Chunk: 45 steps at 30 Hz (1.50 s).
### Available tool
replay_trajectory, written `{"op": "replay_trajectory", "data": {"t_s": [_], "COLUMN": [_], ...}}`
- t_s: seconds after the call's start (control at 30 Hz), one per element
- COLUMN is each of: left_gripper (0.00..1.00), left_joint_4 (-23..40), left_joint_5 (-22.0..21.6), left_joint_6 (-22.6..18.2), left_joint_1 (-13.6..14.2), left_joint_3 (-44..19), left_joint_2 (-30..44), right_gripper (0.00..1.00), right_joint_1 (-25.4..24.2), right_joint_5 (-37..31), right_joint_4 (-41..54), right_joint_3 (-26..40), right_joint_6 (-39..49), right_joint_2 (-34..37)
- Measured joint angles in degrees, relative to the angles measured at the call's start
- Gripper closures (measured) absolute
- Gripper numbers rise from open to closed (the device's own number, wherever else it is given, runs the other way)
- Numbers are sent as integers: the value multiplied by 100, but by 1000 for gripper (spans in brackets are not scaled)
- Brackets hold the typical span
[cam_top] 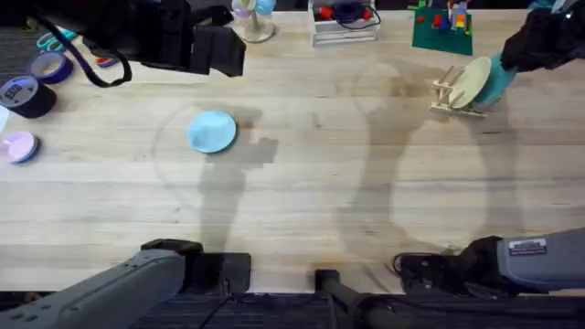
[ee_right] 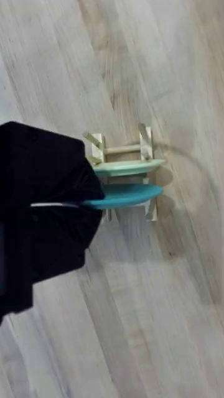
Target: Pick up the plates from the table one by one and place each into a slot on the dish rack.
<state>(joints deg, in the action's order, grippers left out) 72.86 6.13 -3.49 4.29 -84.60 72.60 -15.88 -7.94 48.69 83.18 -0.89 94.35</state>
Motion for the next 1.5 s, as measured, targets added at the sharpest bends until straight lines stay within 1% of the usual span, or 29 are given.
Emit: {"op": "replay_trajectory", "data": {"t_s": [0.23, 0.57, 1.27, 1.3, 1.37, 1.5], "left_gripper": [8, 8, 8, 8, 8, 7], "left_joint_4": [2, 0, 0, 0, 0, 2], "left_joint_5": [0, 0, 0, 0, 0, 0], "left_joint_6": [0, 0, 0, 0, 0, 0], "left_joint_1": [0, 0, 0, 0, 0, 0], "left_joint_3": [0, 0, 0, 0, 0, 0], "left_joint_2": [-2, -2, -1, -2, -2, -2], "right_gripper": [970, 970, 968, 947, 876, 852], "right_joint_1": [117, 173, 173, 173, 173, 173], "right_joint_5": [-15, -22, -22, -22, -20, -22], "right_joint_4": [-24, -24, -26, -26, -28, -31], "right_joint_3": [-2, -7, -9, -9, -9, -9], "right_joint_6": [0, 0, 0, -8, -16, -20], "right_joint_2": [49, 457, 463, 463, 462, 463]}}
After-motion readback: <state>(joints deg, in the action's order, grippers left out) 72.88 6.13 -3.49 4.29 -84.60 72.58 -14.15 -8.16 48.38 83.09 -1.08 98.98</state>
